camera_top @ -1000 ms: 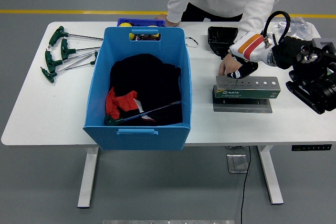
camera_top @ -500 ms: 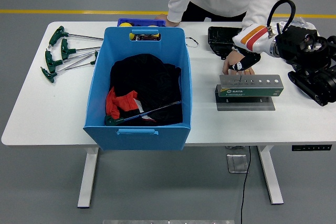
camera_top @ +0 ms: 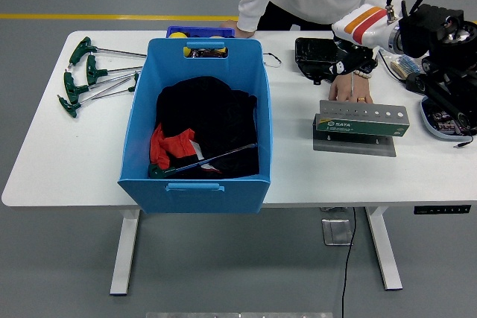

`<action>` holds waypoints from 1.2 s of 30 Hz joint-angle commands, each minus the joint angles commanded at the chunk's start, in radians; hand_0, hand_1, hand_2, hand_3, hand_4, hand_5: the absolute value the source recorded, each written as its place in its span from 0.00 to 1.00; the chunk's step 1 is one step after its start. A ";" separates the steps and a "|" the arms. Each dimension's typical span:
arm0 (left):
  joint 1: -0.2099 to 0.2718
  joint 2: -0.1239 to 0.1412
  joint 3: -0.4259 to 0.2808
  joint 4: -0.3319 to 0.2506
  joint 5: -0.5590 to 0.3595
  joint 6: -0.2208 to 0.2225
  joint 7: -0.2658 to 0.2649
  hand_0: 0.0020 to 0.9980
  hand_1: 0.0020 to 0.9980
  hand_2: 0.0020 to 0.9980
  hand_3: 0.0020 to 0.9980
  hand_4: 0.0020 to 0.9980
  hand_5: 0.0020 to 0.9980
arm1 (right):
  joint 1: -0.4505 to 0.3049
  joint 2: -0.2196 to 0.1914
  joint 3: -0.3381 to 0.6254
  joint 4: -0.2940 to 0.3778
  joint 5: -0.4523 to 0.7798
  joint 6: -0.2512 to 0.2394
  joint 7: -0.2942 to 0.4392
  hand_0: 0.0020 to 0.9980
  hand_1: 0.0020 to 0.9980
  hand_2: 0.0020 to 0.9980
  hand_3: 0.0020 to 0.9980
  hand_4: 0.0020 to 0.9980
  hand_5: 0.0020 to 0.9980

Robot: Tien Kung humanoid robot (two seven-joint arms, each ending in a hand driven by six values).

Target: Lift tool from toolbox,place it in box,lift tool from toolbox,place it in box

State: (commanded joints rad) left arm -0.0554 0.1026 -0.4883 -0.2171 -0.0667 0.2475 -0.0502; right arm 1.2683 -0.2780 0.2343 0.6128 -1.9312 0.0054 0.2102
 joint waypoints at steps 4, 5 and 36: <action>-0.001 0.001 0.001 0.000 -0.002 0.000 0.000 0.68 0.76 0.83 0.85 1.00 0.80 | 0.007 -0.001 0.028 0.010 0.003 0.025 -0.010 0.00 0.00 0.00 0.04 0.83 0.72; -0.001 0.001 0.002 0.000 -0.002 0.000 0.000 0.68 0.76 0.83 0.85 1.00 0.80 | 0.006 -0.001 0.039 0.013 0.002 0.029 -0.011 0.00 0.00 0.00 0.04 0.83 0.72; -0.014 -0.016 -0.094 0.015 0.114 0.018 0.019 0.67 0.76 0.82 0.84 1.00 0.80 | -0.036 0.192 -0.011 0.284 0.065 -0.210 -0.055 0.66 0.68 0.77 0.97 0.90 0.63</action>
State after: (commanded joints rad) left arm -0.0696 0.0870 -0.5819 -0.2023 0.0478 0.2653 -0.0308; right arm 1.2322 -0.0857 0.2238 0.8966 -1.8666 -0.2044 0.1550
